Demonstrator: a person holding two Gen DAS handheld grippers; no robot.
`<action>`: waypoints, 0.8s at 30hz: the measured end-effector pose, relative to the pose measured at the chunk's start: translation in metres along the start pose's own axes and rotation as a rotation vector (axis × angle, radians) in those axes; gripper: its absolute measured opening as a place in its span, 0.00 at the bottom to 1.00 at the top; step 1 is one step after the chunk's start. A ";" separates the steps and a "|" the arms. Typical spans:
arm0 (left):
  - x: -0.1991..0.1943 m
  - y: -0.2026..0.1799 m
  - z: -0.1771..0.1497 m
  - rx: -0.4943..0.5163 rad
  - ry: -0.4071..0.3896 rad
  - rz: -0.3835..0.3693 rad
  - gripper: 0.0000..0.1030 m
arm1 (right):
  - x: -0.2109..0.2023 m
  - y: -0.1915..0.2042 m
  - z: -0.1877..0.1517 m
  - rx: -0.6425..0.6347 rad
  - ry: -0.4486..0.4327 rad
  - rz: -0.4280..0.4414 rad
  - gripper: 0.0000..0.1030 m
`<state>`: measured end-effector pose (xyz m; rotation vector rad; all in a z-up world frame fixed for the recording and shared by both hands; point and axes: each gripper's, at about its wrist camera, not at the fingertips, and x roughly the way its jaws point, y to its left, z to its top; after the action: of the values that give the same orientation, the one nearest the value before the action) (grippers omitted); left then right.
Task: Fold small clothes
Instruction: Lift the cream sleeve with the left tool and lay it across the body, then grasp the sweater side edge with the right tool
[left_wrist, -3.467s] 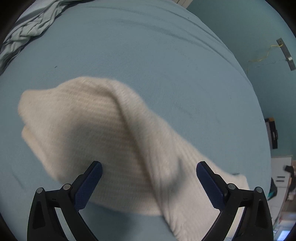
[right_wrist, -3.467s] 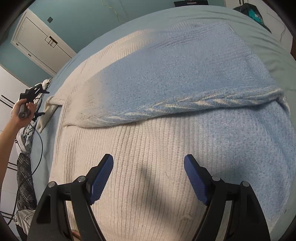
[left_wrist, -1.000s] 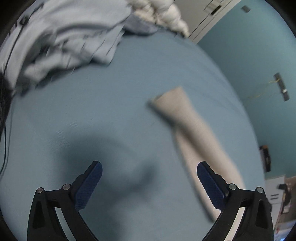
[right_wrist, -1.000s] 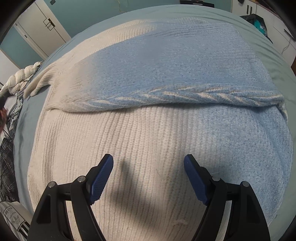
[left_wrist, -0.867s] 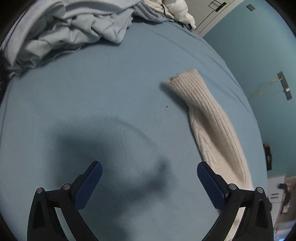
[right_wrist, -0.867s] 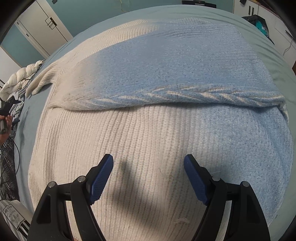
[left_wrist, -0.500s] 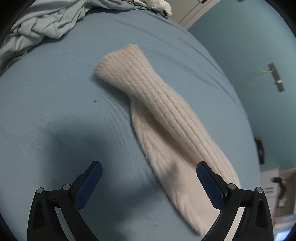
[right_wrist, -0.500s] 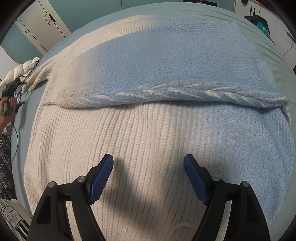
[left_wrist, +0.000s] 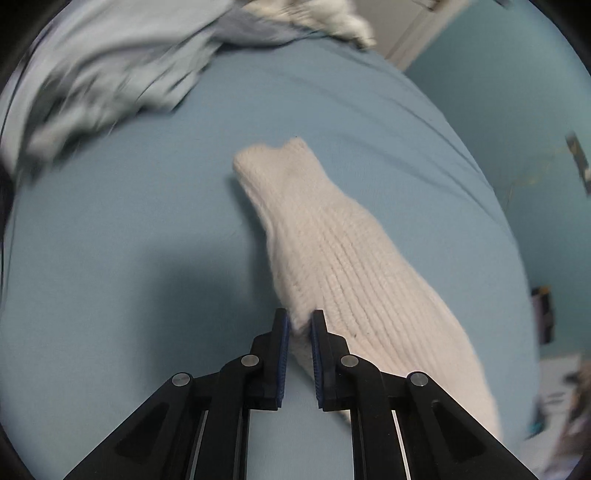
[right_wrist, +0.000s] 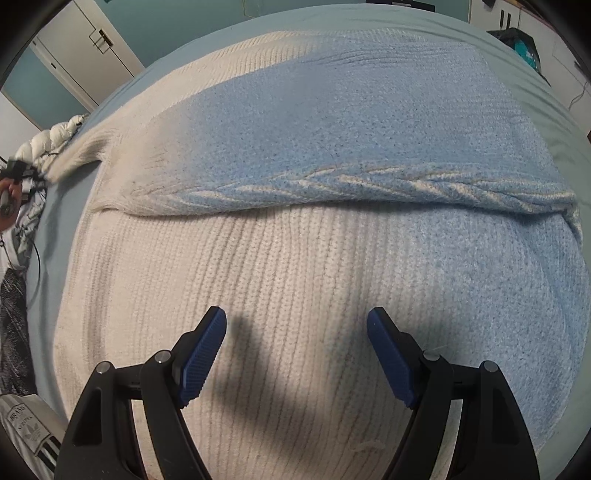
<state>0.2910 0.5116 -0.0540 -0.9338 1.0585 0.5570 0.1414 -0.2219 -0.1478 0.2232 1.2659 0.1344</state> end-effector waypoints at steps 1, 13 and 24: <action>-0.005 0.013 -0.001 -0.050 0.008 -0.032 0.13 | 0.000 -0.001 0.000 0.000 0.001 0.006 0.74; 0.026 0.065 0.030 -0.192 -0.057 -0.119 0.99 | 0.003 0.012 -0.001 -0.027 0.000 -0.010 0.74; 0.093 0.002 0.049 0.067 -0.145 0.271 0.32 | 0.017 0.024 0.007 -0.053 0.002 -0.060 0.74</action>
<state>0.3508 0.5510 -0.1304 -0.6843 1.0718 0.7968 0.1533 -0.1954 -0.1558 0.1398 1.2677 0.1164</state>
